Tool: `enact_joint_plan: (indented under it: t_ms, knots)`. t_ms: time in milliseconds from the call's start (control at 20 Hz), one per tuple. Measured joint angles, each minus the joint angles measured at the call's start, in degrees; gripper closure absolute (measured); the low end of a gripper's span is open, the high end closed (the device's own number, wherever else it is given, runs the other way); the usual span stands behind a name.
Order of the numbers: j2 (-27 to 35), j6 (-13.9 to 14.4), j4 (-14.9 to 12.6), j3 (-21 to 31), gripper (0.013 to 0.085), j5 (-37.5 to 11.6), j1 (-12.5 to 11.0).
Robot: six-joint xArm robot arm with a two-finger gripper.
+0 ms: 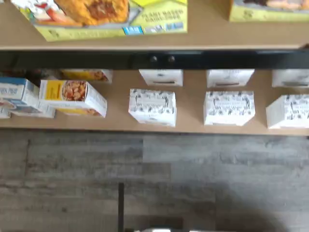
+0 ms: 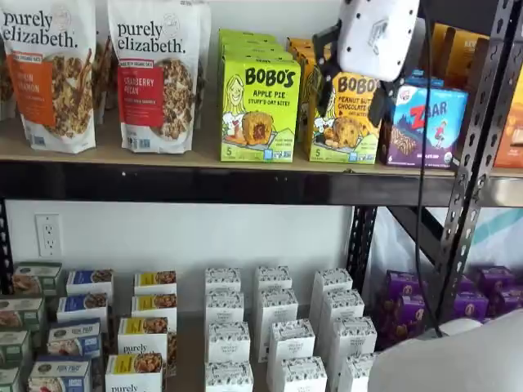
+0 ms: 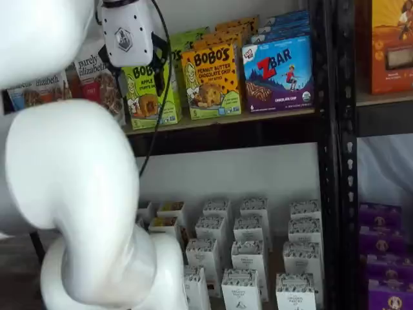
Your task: Pick the green box on the top shelf, the fourth from the left
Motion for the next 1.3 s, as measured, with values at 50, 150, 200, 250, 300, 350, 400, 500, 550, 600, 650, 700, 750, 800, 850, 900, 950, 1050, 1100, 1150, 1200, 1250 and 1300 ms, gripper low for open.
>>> enact_joint_plan:
  t_ms: [50, 150, 200, 250, 300, 350, 400, 500, 550, 600, 650, 700, 750, 800, 850, 900, 950, 1050, 1100, 1150, 1200, 1250, 1300]
  knots:
    - [0.78, 0.75, -0.46, -0.34, 0.0130, -0.73, 0.88]
    - [2.19, 2.00, -1.42, -0.96, 0.0130, -1.98, 2.34]
    - [2.88, 2.53, -1.83, -1.22, 0.0130, -2.75, 2.95]
    - [3.51, 2.81, -1.82, -1.44, 0.0130, -3.61, 3.25]
    - [4.04, 2.98, -1.72, -1.58, 0.0130, -4.50, 3.46]
    - [4.50, 3.08, -1.62, -1.74, 0.0130, -5.14, 3.58]
    - [5.12, 3.22, -1.59, -1.96, 0.0130, -6.06, 3.78]
    - [6.25, 3.56, -2.09, -2.49, 0.0130, -7.39, 4.25]
    - [6.84, 3.59, -2.20, -2.82, 0.0130, -7.93, 4.30]
    - [7.42, 3.52, -2.17, -3.15, 0.0130, -8.46, 4.26]
    - [7.94, 3.34, -1.98, -3.45, 0.0130, -8.91, 4.09]
    - [8.58, 3.17, -1.87, -3.86, 0.0130, -9.31, 3.91]
    - [9.23, 2.94, -1.70, -4.28, 0.0130, -9.68, 3.70]
    - [9.87, 2.69, -1.55, -4.68, 0.0130, -10.11, 3.47]
    - [10.43, 2.42, -1.41, -4.98, 0.0130, -10.72, 3.24]
    - [11.10, 2.21, -1.39, -5.43, 0.0130, -11.20, 3.07]
    - [11.83, 2.05, -1.41, -5.94, 0.0130, -11.59, 2.92]
    - [13.41, 1.67, -1.11, -7.13, 0.0130, -11.84, 2.55]
    - [14.19, 1.49, -0.85, -7.72, 0.0130, -11.91, 2.37]
    - [14.96, 1.39, -0.66, -8.32, 0.0130, -11.88, 2.27]
    - [15.66, 1.39, -0.58, -8.87, 0.0130, -11.71, 2.25]
    - [16.15, 1.35, -0.35, -9.23, 0.0130, -11.61, 2.20]
    - [16.64, 1.33, -0.14, -9.59, 0.0130, -11.52, 2.16]
